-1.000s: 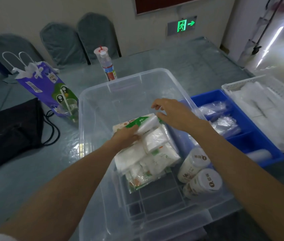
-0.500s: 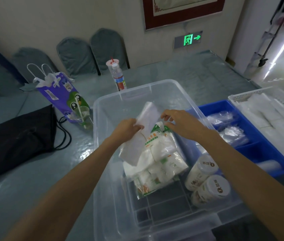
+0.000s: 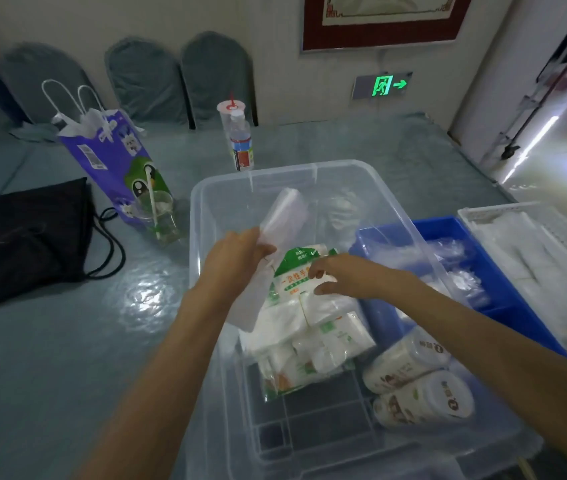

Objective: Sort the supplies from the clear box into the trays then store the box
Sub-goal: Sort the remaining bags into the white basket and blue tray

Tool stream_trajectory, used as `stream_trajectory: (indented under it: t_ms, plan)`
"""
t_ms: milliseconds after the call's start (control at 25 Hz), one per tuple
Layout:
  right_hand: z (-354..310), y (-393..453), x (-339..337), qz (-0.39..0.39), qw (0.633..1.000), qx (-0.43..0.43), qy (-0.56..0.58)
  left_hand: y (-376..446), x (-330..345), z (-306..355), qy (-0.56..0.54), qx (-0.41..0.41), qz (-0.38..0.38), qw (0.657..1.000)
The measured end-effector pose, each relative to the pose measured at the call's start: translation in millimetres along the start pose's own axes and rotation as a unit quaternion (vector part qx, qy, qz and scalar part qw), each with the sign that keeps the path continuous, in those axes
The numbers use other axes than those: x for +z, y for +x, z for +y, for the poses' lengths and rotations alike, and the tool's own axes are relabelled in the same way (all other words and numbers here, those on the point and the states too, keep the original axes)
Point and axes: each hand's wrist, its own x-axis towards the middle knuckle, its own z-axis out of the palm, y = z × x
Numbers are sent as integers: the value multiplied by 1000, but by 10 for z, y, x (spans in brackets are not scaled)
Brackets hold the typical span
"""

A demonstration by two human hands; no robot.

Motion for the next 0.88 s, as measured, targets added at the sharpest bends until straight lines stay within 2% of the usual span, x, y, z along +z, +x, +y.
stream_trajectory:
  t_ms: [160,360,600,880]
  plan:
    - [36,327,120,-22,998,14,55,15,-22,-60,21,4,43,999]
    - [-13,554,238,-84,993,24,84,47,-10,-77,14,-5,47,999]
    - [-81,581,410,-54,996,46,62,71,12,-78,7,-11,41,999]
    - [-57,401,336,-71,993,77,54,7,-25,11,-27,-9,40,999]
